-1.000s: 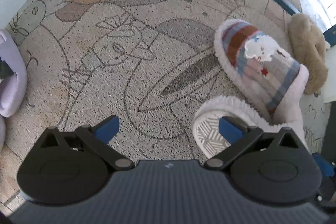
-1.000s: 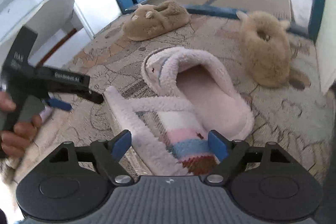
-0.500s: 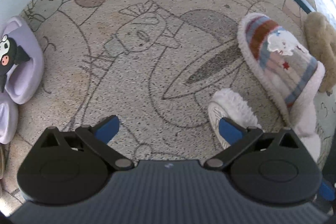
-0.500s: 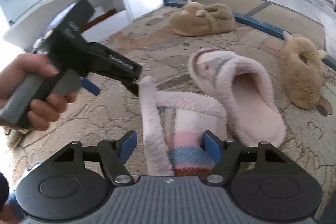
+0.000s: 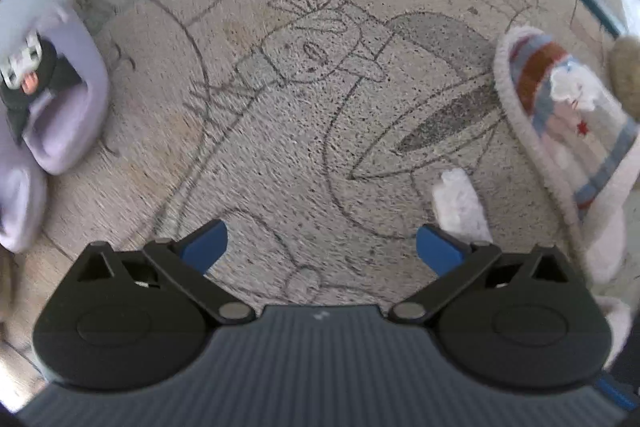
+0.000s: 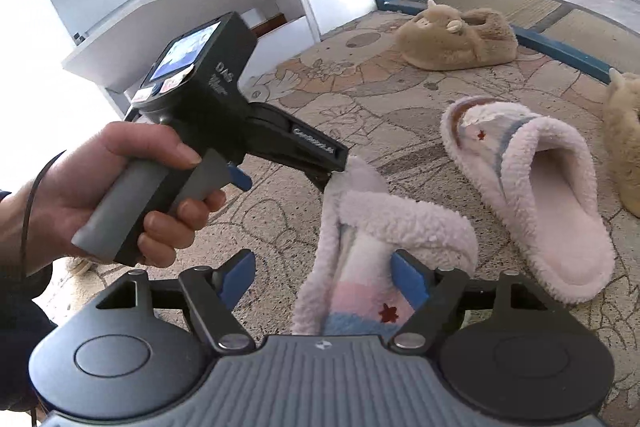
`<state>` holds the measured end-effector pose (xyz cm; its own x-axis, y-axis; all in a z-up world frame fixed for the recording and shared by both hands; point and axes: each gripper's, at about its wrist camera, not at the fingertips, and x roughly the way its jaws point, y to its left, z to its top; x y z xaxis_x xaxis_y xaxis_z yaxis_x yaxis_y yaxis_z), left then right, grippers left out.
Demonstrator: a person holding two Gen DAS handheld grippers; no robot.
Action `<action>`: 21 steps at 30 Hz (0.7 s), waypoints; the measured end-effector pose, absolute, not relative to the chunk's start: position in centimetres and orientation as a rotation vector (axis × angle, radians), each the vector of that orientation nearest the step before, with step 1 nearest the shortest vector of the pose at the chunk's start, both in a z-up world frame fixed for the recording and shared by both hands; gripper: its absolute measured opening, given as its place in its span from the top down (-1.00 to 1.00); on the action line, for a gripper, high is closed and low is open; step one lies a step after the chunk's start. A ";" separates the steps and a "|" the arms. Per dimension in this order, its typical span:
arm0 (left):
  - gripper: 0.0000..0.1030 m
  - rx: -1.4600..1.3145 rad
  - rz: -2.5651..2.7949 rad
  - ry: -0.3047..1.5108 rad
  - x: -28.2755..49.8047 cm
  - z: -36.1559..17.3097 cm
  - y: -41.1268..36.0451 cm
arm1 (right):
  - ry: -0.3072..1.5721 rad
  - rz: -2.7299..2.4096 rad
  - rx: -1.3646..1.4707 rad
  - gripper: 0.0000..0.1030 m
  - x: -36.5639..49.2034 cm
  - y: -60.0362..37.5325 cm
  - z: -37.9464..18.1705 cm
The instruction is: Organize scattered shoes
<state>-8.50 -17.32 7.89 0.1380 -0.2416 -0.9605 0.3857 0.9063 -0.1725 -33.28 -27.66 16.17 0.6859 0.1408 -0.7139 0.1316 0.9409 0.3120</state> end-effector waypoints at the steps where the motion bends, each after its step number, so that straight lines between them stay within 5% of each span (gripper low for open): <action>1: -1.00 0.071 -0.461 1.366 -8.2 8.1 -16.8 | 0.815 -0.003 0.368 -0.52 -33.4 -28.0 16.1; 8: -1.00 0.128 -0.498 1.292 -8.9 9.8 -18.3 | 0.817 0.007 0.399 -0.81 -33.1 -27.6 15.1; 19: -0.99 0.023 -0.580 1.345 -9.5 9.2 -18.8 | 0.812 0.021 0.395 -0.81 -32.8 -27.1 15.1; 21: -0.62 0.032 -0.609 1.395 -10.2 7.9 -19.7 | 0.813 0.030 0.393 -0.81 -32.7 -26.9 15.2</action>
